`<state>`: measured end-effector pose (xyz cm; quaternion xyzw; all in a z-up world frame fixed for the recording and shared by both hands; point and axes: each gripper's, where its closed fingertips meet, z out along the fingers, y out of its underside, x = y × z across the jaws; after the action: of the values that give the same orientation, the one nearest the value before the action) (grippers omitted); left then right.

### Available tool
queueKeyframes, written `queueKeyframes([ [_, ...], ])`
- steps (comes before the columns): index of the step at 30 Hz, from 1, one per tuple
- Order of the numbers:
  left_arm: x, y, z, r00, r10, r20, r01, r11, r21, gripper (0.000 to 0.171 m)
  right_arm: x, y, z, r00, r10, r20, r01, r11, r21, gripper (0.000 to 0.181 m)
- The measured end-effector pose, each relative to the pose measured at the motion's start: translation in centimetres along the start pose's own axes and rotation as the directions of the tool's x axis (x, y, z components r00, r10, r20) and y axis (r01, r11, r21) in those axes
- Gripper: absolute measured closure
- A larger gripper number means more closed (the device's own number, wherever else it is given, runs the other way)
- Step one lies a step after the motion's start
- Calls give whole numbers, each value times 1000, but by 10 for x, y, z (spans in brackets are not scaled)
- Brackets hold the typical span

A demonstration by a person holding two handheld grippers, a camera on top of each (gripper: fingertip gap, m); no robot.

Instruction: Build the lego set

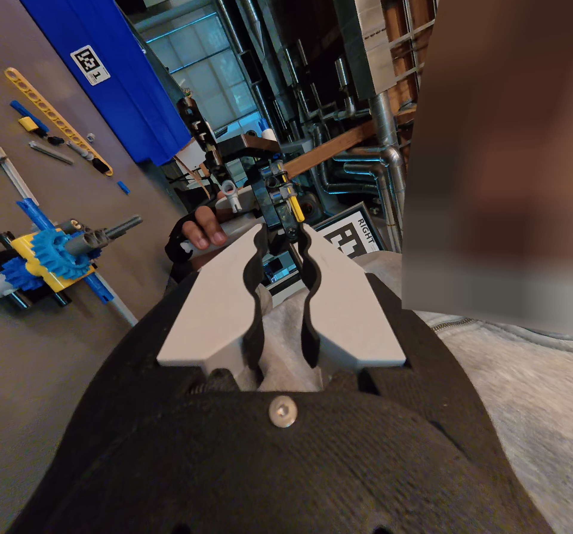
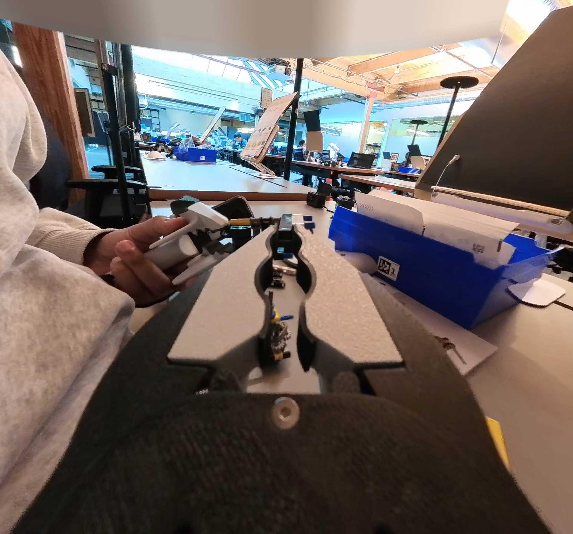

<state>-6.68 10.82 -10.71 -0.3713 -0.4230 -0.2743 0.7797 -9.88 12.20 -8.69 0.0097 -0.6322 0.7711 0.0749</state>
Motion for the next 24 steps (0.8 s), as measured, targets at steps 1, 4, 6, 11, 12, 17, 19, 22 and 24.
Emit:
queueKeyframes([
  [1, 0, 0, 0, 1000, 1, 0, -1, 1000, 0, 156, 0, 0, 0, 1000, 7, 4, -7, 1000, 1, 175],
  [4, 0, 1, 0, 1000, 10, 2, -10, 1000, -4, 156, -1, -1, -1, 1000, 25, 15, -25, 1000, 10, 175],
  [6, 0, 1, 0, 1000, 15, 5, -15, 1000, -6, 156, -1, -2, -1, 999, 29, 19, -29, 1000, 12, 175],
  [11, 0, 1, 0, 1000, 18, 7, -18, 1000, -6, 156, -1, -1, -1, 999, 34, 24, -34, 999, 8, 175],
  [12, 0, 1, 0, 1000, 19, 7, -19, 1000, -6, 156, -2, -1, -1, 999, 37, 26, -37, 999, 8, 175],
  [17, 0, 0, -1, 999, 38, 19, -37, 999, -6, 157, -3, 0, -1, 998, 43, 35, -43, 999, 3, 175],
  [19, 0, -1, -2, 998, 52, 29, -52, 999, -6, 157, -3, 1, -1, 998, 46, 39, -46, 999, -3, 175],
  [22, -1, -3, -3, 996, 74, 42, -74, 997, -7, 156, -4, 2, 0, 998, 47, 42, -46, 999, -9, 174],
  [24, -1, -3, -3, 995, 87, 51, -87, 996, -8, 156, -4, 3, 0, 998, 47, 42, -46, 999, -14, 174],
])
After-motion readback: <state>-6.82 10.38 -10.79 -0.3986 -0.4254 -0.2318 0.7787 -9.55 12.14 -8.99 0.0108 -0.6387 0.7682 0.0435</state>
